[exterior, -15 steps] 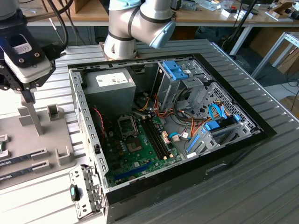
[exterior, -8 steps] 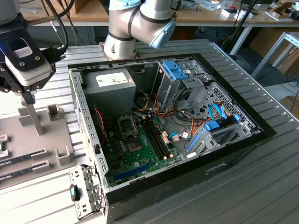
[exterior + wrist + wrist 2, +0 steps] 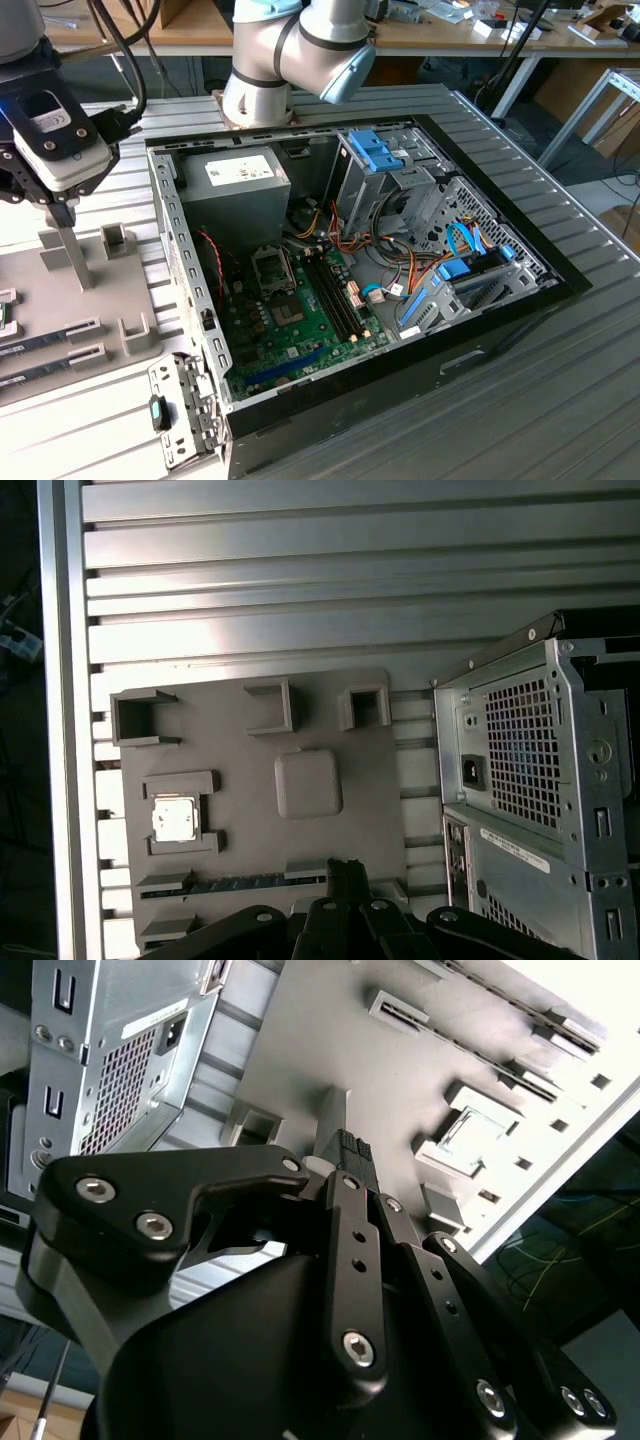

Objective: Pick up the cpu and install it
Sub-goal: 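Reach for the cpu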

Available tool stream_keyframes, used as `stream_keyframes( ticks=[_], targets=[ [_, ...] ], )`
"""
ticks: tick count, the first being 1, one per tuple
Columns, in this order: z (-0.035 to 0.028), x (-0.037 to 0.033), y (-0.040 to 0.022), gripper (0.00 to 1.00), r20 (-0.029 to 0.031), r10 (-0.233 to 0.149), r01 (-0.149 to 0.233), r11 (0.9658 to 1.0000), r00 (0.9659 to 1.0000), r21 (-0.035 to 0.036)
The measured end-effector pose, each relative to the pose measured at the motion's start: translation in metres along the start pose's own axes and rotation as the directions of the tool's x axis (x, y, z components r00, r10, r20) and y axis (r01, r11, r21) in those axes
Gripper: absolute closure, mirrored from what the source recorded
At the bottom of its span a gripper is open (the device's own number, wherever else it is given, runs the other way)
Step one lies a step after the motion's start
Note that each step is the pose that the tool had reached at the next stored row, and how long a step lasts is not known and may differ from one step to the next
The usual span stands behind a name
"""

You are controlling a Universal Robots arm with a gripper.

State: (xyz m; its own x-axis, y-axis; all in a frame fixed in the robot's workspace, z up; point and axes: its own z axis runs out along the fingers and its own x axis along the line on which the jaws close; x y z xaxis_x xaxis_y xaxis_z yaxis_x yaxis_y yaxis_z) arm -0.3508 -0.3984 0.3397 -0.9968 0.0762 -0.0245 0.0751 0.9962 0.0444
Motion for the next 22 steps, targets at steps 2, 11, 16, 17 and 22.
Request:
stream_keyframes(
  ticks=[2,11,16,17,22],
  targets=[
    [0.0018,0.0002,-0.0001,0.89,-0.0001,0.0,0.0,1.0,1.0,0.0],
    [0.0088,0.0009,-0.0004,0.89,0.0,0.0,0.0,1.0,1.0,0.0],
    [0.0135,0.0013,-0.0007,0.89,-0.0001,0.0,0.0,1.0,1.0,0.0001],
    [0.0145,0.0014,-0.0007,0.89,0.0,0.0,0.0,1.0,1.0,0.0],
    [0.0196,0.0016,-0.0009,0.89,-0.0001,0.0,0.0,1.0,1.0,0.0]
  ],
)
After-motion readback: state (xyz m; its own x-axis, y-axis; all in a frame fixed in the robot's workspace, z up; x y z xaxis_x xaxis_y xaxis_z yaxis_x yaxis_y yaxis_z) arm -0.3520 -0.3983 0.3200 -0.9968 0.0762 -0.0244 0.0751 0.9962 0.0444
